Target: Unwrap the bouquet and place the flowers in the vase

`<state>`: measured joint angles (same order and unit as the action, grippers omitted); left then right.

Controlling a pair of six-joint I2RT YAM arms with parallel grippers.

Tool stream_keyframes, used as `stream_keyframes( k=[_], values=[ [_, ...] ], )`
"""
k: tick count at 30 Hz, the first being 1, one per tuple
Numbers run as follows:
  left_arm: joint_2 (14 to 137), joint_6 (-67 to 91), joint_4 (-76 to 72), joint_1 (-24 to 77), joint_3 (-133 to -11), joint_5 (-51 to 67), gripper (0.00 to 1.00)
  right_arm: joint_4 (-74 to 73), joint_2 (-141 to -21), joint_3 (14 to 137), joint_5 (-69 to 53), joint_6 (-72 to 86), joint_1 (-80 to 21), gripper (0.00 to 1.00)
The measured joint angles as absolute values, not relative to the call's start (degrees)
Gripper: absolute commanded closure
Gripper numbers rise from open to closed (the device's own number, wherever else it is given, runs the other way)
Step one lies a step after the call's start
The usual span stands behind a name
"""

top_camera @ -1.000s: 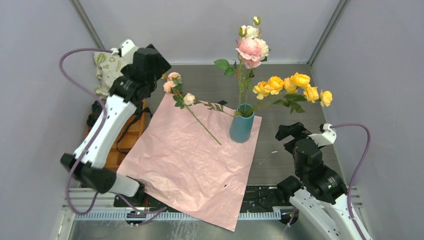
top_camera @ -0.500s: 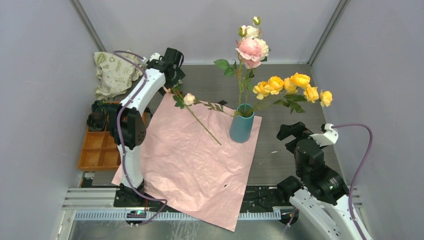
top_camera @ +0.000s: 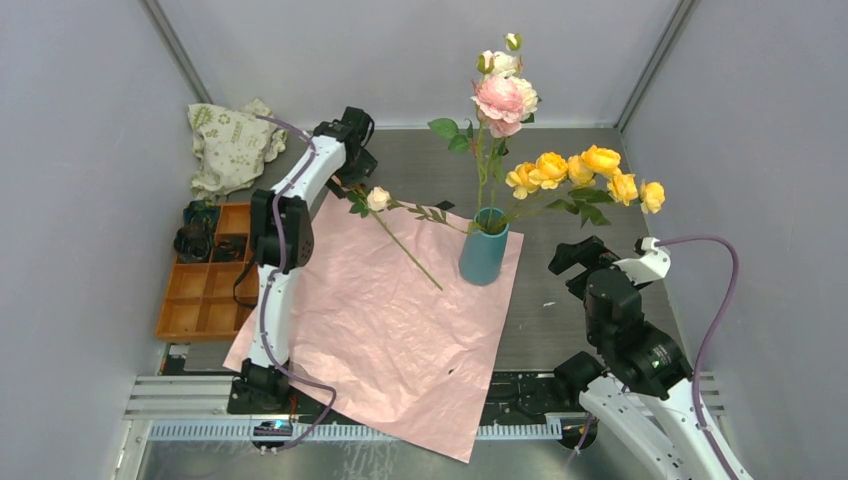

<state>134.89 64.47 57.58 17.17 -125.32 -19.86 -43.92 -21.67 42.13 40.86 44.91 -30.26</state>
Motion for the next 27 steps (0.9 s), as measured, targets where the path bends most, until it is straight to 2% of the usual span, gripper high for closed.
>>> stream_keyframes(
  k=[4, 9, 12, 15, 16, 21, 27],
  values=[
    [138.98, 64.77, 58.37, 16.64, -128.38, -18.85, 0.19, -43.75, -21.78, 42.11, 40.91, 44.58, -30.26, 0.02],
    [140.70, 65.52, 59.09, 15.81, -129.64, -18.20, 0.29, -43.75, -21.78, 42.13, 41.04, 44.07, -30.26, 0.02],
    [141.21, 65.60, 58.98, 15.38, -130.15, -17.89, 0.43, -43.75, -21.78, 42.13, 41.06, 43.88, -30.26, 0.02],
    [141.86, 65.32, 58.74, 15.03, -130.26, -17.61, 0.61, -43.77, -21.76, 42.22, 41.08, 43.81, -30.26, 0.02],
    [142.15, 65.39, 58.59, 14.96, -130.28, -17.45, 0.71, -43.77, -21.74, 42.30, 41.08, 43.77, -30.26, 0.02],
    [143.26, 63.96, 58.19, 14.85, -130.54, -17.21, 0.97, -43.81, -21.63, 43.11, 41.17, 43.68, -30.26, 0.02],
    [141.12, 63.46, 54.02, 14.85, -126.08, -17.15, 1.00, -43.86, -20.86, 43.83, 41.23, 43.70, -30.24, 0.02]
  ],
)
